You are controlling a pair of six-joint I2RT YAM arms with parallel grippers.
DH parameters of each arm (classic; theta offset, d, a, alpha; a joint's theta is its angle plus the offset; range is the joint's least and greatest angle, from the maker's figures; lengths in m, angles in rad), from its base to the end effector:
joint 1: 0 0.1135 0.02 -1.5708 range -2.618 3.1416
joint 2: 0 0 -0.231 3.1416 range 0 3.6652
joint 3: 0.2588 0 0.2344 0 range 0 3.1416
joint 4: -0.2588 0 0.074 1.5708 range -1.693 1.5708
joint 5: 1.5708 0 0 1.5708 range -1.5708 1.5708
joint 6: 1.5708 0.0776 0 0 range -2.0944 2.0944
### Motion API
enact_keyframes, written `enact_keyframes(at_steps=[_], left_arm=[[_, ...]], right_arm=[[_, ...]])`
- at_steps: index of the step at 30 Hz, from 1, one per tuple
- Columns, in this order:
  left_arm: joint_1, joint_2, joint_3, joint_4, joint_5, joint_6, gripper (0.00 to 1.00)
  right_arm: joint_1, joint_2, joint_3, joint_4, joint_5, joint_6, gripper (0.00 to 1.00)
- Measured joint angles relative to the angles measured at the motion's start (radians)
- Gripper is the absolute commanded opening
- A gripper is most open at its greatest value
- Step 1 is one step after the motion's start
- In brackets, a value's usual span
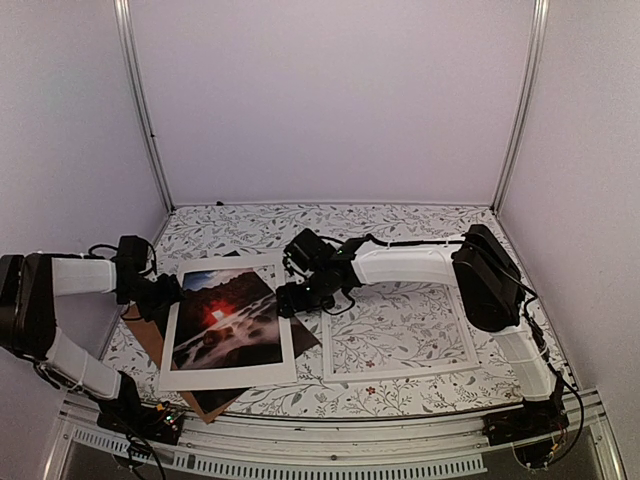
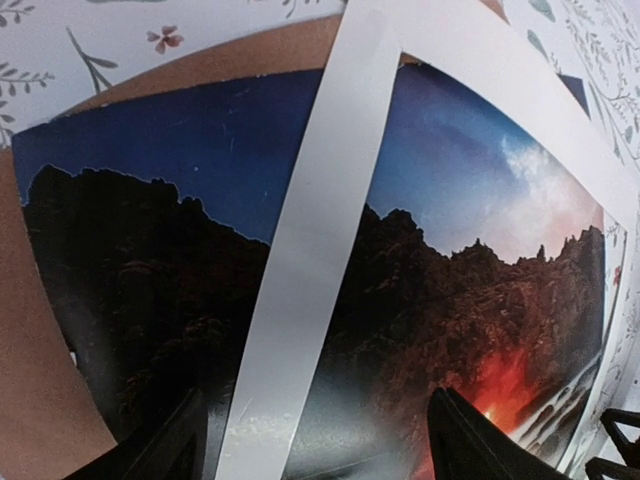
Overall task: Put the photo into the frame
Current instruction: Pick up the mat board from the photo.
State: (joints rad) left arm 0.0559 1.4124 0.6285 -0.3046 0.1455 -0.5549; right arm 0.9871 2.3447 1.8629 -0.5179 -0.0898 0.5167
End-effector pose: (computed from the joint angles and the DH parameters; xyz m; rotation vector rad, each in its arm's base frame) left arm 0.2565 0.0031 0.0905 -0.7622 2.5781 -0.3531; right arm 0.2652 0.4142 0.0996 -0.6674 2.6313 0.6333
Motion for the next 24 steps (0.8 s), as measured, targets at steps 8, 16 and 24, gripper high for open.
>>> enact_keyframes(at_steps=[8,16,24], left_arm=[[-0.027,0.013,-0.034,0.076,-0.006,-0.008,0.63],[-0.051,-0.023,-0.104,0.167,0.006,-0.021,0.55],[-0.082,-0.056,-0.146,0.198,0.033,-0.038,0.46]], right_arm=[[-0.008,0.0,0.0,0.051,-0.021,0.025,0.74],[-0.033,0.022,0.0,0.076,-0.048,0.064,0.69],[-0.046,0.032,0.002,0.085,-0.043,0.091,0.62]])
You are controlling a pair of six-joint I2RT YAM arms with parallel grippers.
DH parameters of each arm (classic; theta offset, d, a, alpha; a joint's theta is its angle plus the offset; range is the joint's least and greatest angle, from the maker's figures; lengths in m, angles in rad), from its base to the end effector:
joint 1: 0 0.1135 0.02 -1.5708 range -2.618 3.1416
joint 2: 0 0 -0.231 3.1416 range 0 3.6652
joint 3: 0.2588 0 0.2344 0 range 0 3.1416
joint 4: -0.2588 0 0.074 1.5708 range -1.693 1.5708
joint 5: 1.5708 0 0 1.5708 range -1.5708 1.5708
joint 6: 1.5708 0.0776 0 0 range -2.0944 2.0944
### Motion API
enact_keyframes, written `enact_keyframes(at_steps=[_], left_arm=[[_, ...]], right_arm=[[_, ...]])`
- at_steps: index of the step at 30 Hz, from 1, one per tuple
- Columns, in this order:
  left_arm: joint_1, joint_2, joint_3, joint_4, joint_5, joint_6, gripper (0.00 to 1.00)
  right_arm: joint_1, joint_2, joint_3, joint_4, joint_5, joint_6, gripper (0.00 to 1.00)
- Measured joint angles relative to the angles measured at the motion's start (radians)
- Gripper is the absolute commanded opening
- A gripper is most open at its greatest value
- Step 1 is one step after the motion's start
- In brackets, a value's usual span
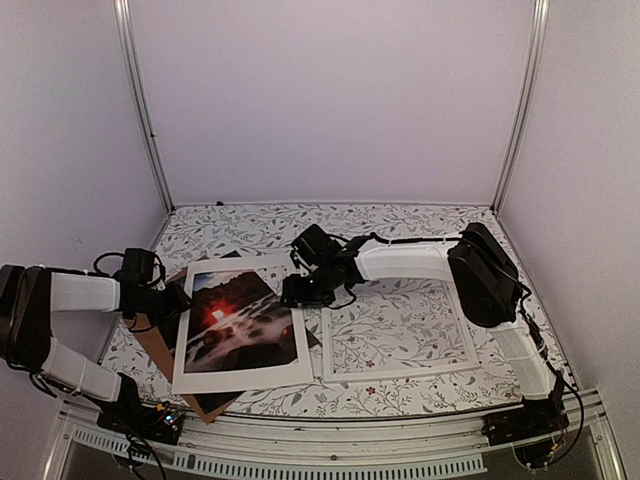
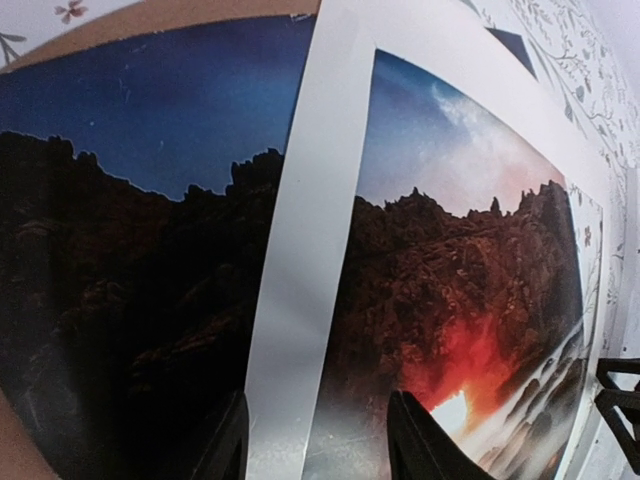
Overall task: Put the photo into the frame
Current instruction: Pick up the mat board from the photo.
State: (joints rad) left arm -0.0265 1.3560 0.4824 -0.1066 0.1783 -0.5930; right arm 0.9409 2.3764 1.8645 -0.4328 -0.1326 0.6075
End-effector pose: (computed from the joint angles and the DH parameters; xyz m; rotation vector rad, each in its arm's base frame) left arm 0.2455 -0.0203 0.0791 -0.6573 2.5107 -0.4614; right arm 0.2874 0.4117 0.0925 -0.5031 2.6421 0.7362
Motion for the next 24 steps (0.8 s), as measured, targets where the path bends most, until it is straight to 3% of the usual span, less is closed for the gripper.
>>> enact_keyframes(at_steps=[7,13,24], left_arm=[[-0.03,-0.036,-0.034,0.0,0.029,-0.014,0.4],[-0.048,-0.042,-0.035,-0.004,0.023,-0.026,0.52],[-0.087,-0.069,-0.032,-0.046,-0.113,-0.033,0.6]], right_arm=[[-0.005,0.001,0.0,-0.001,0.008,0.006,0.56],[-0.023,0.001,-0.001,-0.007,0.023,0.004,0.52],[-0.041,0.0,-0.01,0.002,0.019,-0.006,0.48]])
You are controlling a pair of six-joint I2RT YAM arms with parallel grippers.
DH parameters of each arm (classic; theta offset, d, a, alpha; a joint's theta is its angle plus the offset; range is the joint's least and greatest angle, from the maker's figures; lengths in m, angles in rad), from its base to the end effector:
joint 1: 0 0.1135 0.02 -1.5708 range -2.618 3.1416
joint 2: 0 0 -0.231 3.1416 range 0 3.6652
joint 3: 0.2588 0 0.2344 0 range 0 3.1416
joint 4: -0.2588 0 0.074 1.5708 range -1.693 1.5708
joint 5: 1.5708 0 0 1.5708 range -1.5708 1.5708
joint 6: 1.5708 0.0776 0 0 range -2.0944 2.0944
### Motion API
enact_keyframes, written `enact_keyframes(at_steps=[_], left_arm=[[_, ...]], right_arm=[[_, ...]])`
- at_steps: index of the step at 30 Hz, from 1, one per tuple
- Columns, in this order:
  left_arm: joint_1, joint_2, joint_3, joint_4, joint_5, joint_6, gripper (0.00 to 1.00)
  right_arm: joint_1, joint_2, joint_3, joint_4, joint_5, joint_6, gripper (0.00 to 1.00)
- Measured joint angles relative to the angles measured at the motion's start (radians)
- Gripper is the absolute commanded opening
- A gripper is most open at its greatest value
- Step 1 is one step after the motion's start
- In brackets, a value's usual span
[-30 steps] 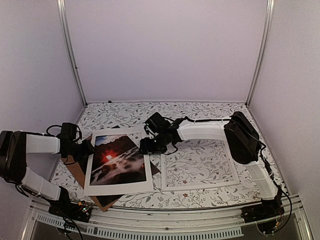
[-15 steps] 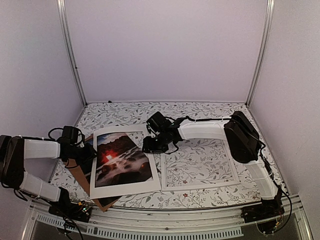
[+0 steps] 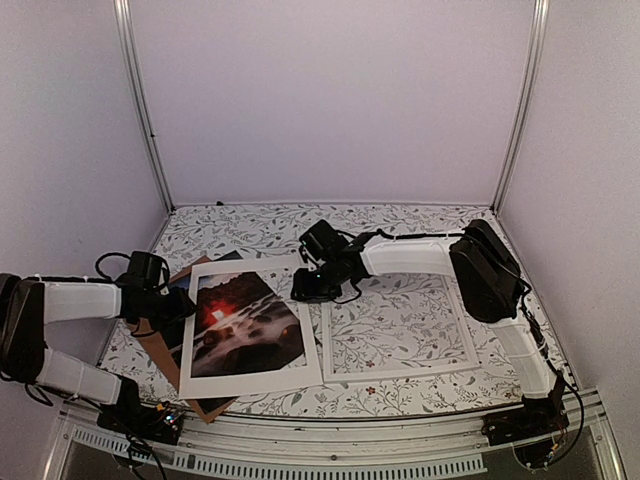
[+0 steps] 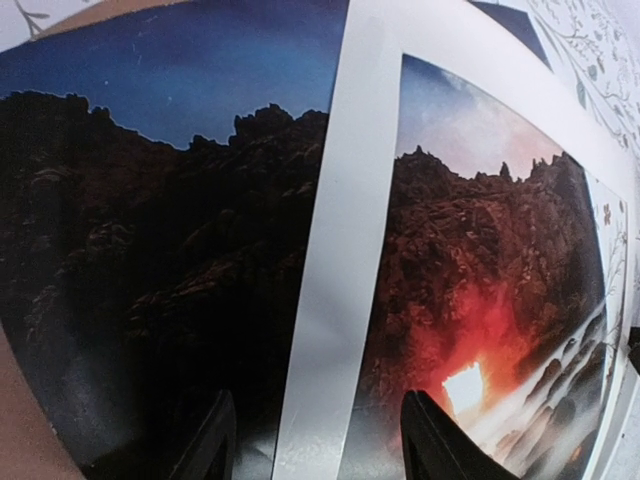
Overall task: Put the photo into the frame
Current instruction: Pick up the mat board from the photo.
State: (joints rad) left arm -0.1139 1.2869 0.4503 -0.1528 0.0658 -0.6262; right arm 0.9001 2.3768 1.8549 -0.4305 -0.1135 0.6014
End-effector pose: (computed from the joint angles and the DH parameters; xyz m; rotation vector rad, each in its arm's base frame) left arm 0.2327 -0.0318 0.0807 -0.6338 2.5211 -0.3610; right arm 0.3043 0.3976 0.0894 -0.4468 2.6427 0.6953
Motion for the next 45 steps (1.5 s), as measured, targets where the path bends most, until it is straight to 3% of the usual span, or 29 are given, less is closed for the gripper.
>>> enact_keyframes(at_steps=[6,16,35,45], left_arm=[[-0.02,0.008,0.009,-0.013,-0.043,-0.01,0.54],[-0.028,0.024,-0.001,0.039,0.013,-0.047,0.43],[-0.032,-0.017,-0.057,0.085,0.037,-0.079,0.29],[-0.089,0.003,-0.037,0.066,-0.039,-0.074,0.26]], right_arm=[[0.0,0.0,-0.013,0.03,-0.026,-0.003,0.47],[-0.008,-0.009,-0.048,0.081,-0.078,0.014,0.45],[-0.055,-0.033,-0.163,0.239,-0.317,0.117,0.39],[-0.056,-0.033,-0.174,0.277,-0.398,0.143,0.37]])
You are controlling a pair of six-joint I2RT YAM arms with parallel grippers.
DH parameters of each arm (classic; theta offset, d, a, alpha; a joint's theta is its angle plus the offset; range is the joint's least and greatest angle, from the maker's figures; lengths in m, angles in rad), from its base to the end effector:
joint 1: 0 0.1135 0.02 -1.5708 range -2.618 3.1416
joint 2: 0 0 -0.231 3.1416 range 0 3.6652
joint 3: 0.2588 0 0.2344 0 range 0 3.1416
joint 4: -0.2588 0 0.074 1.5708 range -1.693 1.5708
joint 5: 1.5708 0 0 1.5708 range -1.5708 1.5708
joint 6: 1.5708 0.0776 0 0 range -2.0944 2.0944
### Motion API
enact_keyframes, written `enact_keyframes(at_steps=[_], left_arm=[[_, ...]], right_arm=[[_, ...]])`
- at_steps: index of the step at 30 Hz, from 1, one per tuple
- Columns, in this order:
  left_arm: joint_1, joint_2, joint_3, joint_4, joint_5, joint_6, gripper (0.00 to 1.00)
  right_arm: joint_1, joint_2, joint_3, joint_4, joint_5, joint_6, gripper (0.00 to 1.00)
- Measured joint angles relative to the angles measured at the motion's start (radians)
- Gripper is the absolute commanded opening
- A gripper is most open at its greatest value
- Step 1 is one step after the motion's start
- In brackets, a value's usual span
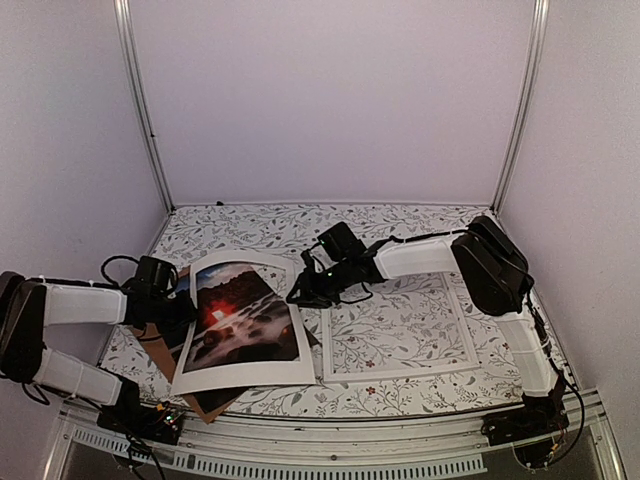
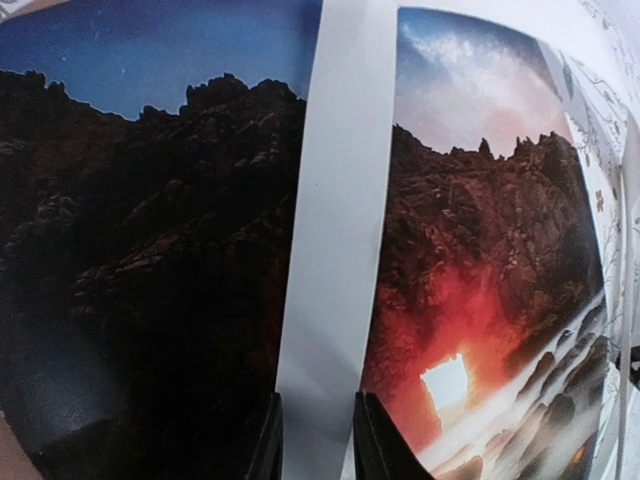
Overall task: Put the photo into the frame
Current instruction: Pick up the mat board from the photo.
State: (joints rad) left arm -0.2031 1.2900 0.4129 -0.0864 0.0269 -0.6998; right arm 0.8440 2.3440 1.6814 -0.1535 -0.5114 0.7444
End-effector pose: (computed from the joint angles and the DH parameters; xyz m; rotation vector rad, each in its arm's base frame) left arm 0.2283 -0.0491 0.0751 -0.6236 2.5035 -0.3839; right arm 0.2998 0.3944 0.0835 -0.4118 2.6696 1.2519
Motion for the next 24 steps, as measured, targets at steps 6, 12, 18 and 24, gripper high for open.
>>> enact_keyframes(at_steps=[6,12,18,24], left_arm=[[-0.057,0.018,0.032,-0.047,-0.08,0.001,0.33],[-0.101,0.046,0.065,-0.088,-0.145,0.0,0.28],[-0.14,0.064,0.087,-0.123,-0.203,-0.005,0.2],[-0.157,0.064,0.105,-0.16,-0.228,-0.005,0.13]], right_arm=[[0.0,0.0,0.0,0.01,-0.026,0.002,0.37],[0.0,0.0,0.0,0.02,-0.042,0.002,0.36],[0.0,0.0,0.0,0.021,-0.049,0.003,0.36],[-0.003,0.0,0.0,0.02,-0.049,0.0,0.44]])
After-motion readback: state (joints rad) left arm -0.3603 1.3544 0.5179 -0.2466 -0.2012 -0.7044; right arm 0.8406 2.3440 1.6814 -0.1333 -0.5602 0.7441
